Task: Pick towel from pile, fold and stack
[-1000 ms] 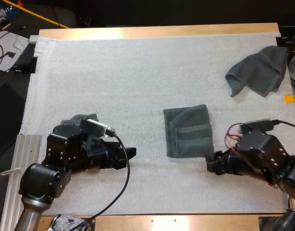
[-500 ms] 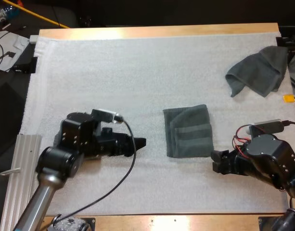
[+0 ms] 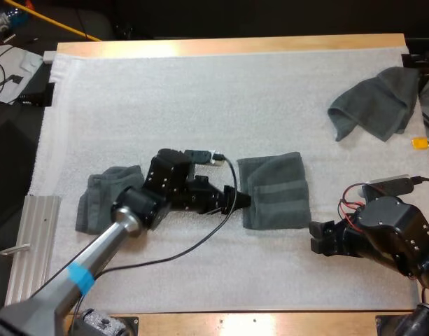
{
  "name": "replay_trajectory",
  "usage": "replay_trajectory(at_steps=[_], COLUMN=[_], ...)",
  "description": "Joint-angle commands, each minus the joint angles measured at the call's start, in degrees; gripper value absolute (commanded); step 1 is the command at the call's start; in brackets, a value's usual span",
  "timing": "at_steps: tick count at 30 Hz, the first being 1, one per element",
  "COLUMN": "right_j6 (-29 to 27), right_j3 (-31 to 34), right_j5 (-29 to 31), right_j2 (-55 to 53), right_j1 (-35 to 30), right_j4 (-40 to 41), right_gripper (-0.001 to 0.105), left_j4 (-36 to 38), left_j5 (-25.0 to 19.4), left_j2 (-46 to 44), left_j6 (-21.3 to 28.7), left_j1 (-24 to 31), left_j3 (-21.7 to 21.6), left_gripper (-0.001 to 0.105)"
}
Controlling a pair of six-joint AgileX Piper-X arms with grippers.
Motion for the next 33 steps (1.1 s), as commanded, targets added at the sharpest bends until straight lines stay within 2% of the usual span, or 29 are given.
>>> replay_trajectory(at_steps=[1,8,19,27,33], right_j6=[0.1,0.4,0.6,-0.1,0.0], right_j3=[-0.3,-0.3,-0.4,-0.3,-0.4], right_j5=[0.2,0.3,0.1,0.4,0.3], right_j2=[-0.3,-0.3,-0.2,-0.2,-0.3], right_j1=[0.0,0.0,0.1,0.0,0.0], right_j4=[0.1,0.8,1.6,1.1,1.1], right_gripper=[0.067,0.067,0.067,0.067,0.067], left_j4=[-4.2,-7.8,-5.4,-4.5,-3.6], left_j5=[-0.4,0.1,1.5,1.6,0.7], left_j2=[5.6,14.5,24.5,25.0,26.4], left_j6=[-2.4,-4.8,-6.6,-8.4,-10.8], left_j1=[-0.1,0.2,0.2,-0.7,-5.0], left_j3=[-0.3,-2.1,-8.0,-9.2,-11.5], left_gripper=[0.072,0.071,0.071,0.071,0.071])
